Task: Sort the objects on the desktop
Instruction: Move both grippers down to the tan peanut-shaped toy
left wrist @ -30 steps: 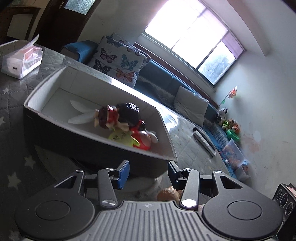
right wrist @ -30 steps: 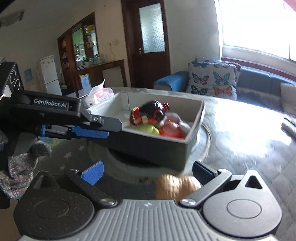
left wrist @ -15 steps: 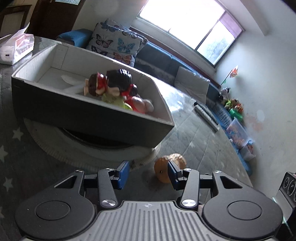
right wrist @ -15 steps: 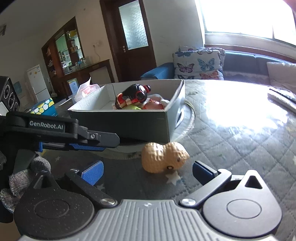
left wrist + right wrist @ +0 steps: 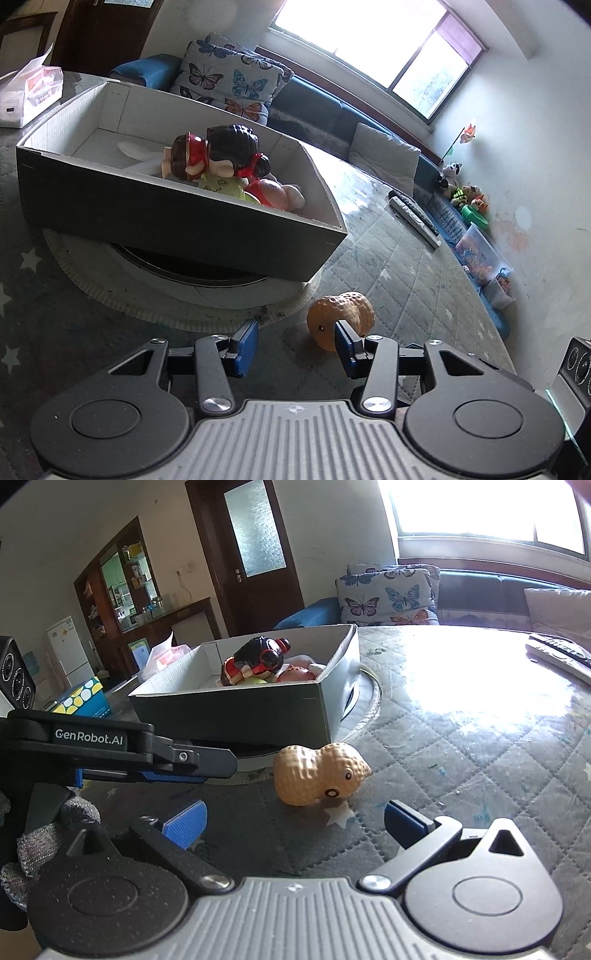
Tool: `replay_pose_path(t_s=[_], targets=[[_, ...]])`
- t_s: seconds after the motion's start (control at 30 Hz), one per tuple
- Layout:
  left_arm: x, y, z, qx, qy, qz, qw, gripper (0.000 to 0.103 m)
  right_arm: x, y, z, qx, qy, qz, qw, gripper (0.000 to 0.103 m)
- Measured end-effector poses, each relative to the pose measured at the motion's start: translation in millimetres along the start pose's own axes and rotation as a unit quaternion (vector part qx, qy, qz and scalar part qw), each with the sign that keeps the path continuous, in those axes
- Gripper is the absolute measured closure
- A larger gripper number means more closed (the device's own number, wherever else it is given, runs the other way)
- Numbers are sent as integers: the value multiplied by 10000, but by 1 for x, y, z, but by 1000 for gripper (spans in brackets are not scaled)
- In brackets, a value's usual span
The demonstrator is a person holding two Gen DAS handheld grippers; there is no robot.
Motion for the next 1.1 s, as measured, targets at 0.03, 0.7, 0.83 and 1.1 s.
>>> replay_pose_path(t_s=[0.03,0.7,0.83,1.1], targets=[[0,1,1,4,-13,15,10000,55,-1,0,0,-8,3,-4,10000,0],[-1,7,13,252,-246,330,9988,55,-10,8,13,-156,-190,52,9997,0],[-1,7,13,249,-250,348,9988,55,-11,9,15,-169,-178,54,9997,0],[-2,12,16,262,-298,442,9982,55,-13,9,15,-192,-188,5,9996,0]])
Point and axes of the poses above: each gripper's, at about its wrist camera, not at the fingertips, and z roughly the way its jaws point, y to its right, x to its top, the point moved 1 cm from there along z, roughly the way its jaws point, and after that the axes turned 7 degrees about z, right-handed, at the moved point
